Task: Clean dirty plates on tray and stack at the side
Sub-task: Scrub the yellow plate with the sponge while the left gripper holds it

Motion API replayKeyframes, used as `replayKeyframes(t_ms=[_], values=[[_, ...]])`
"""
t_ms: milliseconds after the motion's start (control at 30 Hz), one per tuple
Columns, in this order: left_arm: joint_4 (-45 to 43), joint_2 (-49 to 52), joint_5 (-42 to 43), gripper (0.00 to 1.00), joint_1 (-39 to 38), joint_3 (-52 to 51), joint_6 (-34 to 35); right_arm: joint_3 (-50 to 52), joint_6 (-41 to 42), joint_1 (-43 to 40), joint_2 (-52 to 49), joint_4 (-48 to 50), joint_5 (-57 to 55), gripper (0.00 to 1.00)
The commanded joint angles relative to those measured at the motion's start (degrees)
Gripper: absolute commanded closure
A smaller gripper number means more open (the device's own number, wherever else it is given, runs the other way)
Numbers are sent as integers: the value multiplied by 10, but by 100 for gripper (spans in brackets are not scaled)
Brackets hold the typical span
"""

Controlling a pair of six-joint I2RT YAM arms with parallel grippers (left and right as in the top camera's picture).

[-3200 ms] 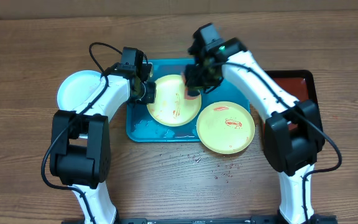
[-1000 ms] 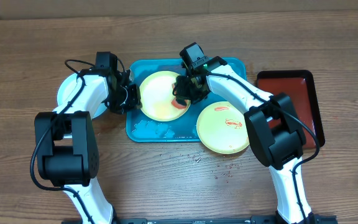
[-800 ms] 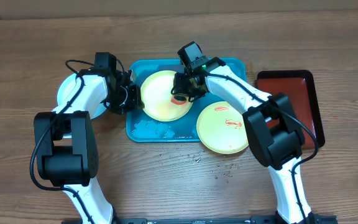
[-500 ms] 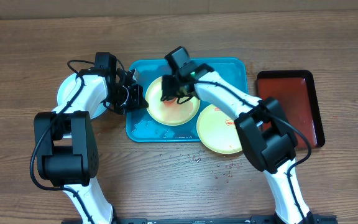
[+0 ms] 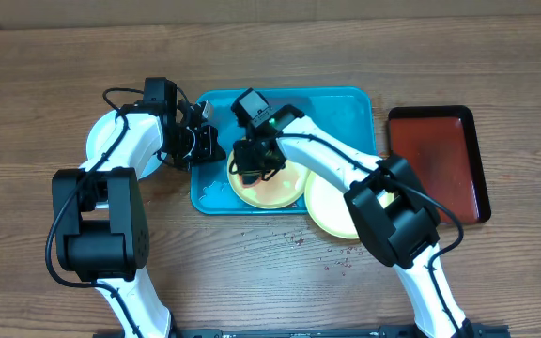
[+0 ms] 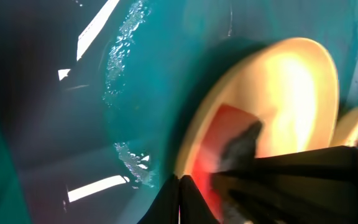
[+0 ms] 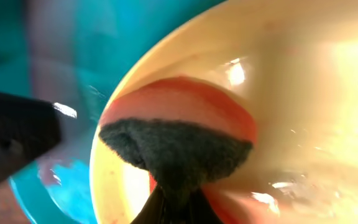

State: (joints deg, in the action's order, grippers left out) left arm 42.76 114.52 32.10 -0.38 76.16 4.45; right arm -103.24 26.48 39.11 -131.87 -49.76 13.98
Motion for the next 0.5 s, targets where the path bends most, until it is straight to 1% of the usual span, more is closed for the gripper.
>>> replayKeyframes(t_ms=[0, 133, 267, 367, 467], values=[[2, -5, -12, 96, -3, 4, 0, -20, -14, -35, -14, -23, -15, 96], [4, -5, -12, 95, -3, 4, 0, -26, -12, -59, -14, -20, -15, 96], [5, -5, -12, 79, -8, 4, 0, -26, -12, -65, -15, -19, -15, 96], [5, -5, -10, 69, -12, 4, 0, -26, -12, -64, -15, -11, -15, 96], [5, -5, -10, 65, -21, 4, 0, -26, -9, -58, -15, 0, -15, 96]])
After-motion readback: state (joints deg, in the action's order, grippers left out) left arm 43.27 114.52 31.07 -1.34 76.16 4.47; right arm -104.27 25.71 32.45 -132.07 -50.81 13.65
